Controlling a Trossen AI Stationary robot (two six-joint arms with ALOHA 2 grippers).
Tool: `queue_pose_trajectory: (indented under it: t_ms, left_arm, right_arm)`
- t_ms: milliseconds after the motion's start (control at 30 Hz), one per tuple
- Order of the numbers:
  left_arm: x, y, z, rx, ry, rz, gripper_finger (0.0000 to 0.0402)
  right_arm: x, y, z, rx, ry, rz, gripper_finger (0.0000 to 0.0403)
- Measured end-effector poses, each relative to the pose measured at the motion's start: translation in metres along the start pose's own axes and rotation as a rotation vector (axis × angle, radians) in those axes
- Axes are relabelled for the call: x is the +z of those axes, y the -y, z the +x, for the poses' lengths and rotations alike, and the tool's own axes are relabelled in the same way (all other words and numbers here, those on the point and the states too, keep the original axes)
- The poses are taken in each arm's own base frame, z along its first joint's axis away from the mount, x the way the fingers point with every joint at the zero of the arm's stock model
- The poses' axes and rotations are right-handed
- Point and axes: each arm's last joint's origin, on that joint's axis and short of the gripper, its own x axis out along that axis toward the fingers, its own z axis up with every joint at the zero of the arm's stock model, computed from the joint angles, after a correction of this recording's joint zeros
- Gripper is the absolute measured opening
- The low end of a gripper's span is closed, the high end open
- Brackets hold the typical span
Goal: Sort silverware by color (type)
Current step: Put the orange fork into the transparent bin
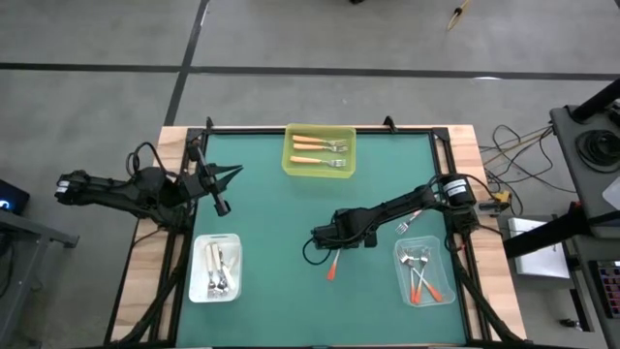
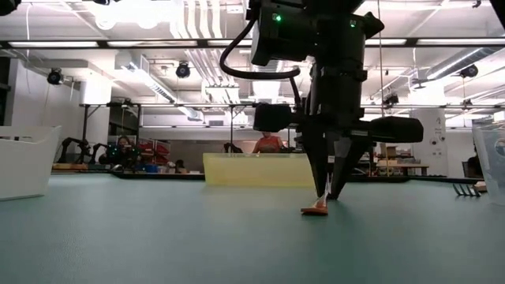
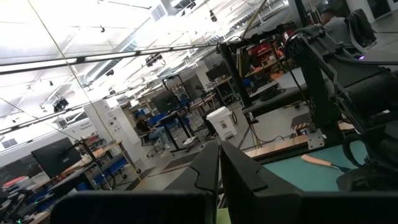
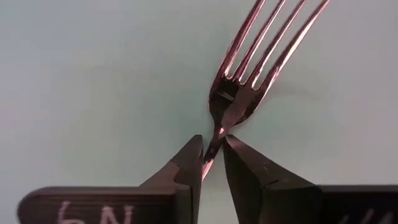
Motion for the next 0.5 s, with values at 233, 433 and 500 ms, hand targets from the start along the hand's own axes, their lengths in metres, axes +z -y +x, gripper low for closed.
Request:
queue_pose_trajectory:
  t_ms: [233,433,500]
  left_arm:
    - [0.0,0.0,0.0,0.0,0.0,0.0,0.0]
    - [0.0,0.0,0.0,0.0,0.0,0.0,0.0]
    - [0.0,0.0,0.0,0.0,0.0,0.0,0.0]
  right_arm:
    - [0.0001,-0.0007,0.0005,0.008,0.011,0.0,0.0016]
    - [0.0003,-0.0011,0.0007,0.012,0.021,-0.012,0.0011]
    - [0.0004,-0.0015,-0.0016,0.014,0.022,-0.02,0.0011]
